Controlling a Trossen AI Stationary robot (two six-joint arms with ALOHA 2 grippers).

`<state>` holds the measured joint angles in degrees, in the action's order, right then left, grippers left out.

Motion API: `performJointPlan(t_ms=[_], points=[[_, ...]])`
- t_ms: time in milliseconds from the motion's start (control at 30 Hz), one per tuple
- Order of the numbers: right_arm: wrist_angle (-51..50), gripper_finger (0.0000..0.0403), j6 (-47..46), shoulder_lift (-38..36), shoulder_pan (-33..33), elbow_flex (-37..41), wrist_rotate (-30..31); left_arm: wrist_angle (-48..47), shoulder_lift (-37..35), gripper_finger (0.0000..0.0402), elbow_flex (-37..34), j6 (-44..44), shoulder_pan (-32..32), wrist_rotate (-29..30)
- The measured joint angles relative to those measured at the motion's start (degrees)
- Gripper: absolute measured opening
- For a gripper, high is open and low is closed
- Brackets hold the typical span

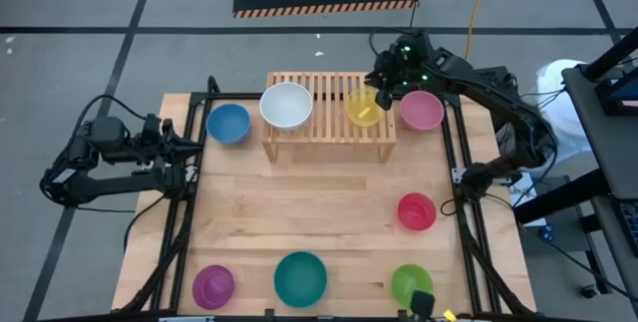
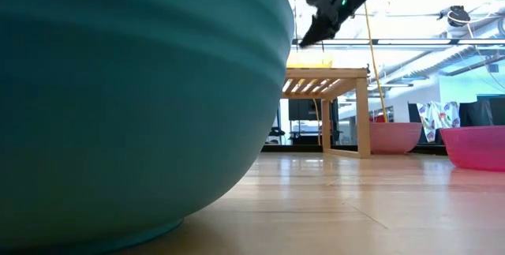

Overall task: Place and stack bowls onto a shelf
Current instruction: Stack the blue bowl on top of the white bowl on the shelf

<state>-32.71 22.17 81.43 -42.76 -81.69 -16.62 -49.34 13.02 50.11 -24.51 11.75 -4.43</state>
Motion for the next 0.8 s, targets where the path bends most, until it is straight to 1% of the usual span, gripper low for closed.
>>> performJointPlan(t_ms=[200,333,467,600,800], points=[[1.8,0.0068,-1.2,-8.8,2.7,0.0,0.0,0.0,0.0,0.0053,0.0,-2.8,0.0,0.0],[1.7,0.0067,-2.0,-14.6,5.1,0.0,-0.1,0.0,0.0,0.0053,0.0,-2.8,0.0,0.0],[1.6,0.0067,-4.4,-19.6,7.4,0.0,-0.1,0.1,0.9,0.0037,0.0,-2.5,0.0,-0.1],[1.5,0.0067,-6.7,-24.0,9.4,0.0,-0.2,0.1,3.3,0.0007,0.0,-1.1,0.0,-0.3],[0.8,0.0067,-8.7,-28.4,11.8,0.0,-0.2,0.1,10.7,0.0010,0.0,1.5,0.0,-5.9]])
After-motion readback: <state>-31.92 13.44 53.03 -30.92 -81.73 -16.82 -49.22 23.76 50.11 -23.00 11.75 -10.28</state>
